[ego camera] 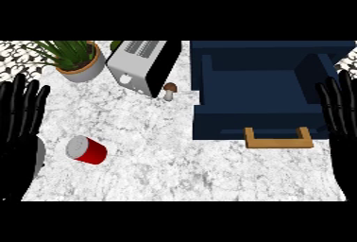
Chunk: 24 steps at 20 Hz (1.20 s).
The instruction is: Pick up the can, place it into the drawer and close the drawer
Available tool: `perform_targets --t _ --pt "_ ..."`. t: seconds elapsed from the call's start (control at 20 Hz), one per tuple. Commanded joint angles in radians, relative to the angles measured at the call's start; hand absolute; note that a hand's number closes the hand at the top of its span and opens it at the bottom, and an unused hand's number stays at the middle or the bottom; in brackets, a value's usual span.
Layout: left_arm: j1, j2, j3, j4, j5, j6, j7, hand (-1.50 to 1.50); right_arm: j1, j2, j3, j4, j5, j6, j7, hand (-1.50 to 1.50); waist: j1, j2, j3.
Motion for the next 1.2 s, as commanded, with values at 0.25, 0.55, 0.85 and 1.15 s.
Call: perform_targets --t 0.25,0.55,0.85,1.15 --pt "0.233 -0.066 0.093 -0.157 -0.045 0.109 0.003 -1.50 0.034 0.061 -0.020 0.036 -0.022 -0.031 -0.038 -1.50 0.020 -0.004 -0.014" --pt "0.320 -0.087 0.197 -0.142 0.020 0.193 0.309 -1.50 0.122 0.053 -0.049 -0.002 -0.022 -0.086 0.222 -1.50 0.009 -0.004 -0.014" --pt "0.287 -0.128 0.178 -0.176 -0.040 0.249 0.350 -1.50 0.157 0.046 -0.119 0.018 -0.066 -0.048 0.154 -1.50 0.001 -0.002 -0.014" --pt "0.251 -0.128 0.104 -0.152 -0.087 0.271 0.366 -1.50 0.128 0.054 -0.098 0.055 -0.035 -0.044 0.172 -1.50 0.000 -0.002 -0.014"
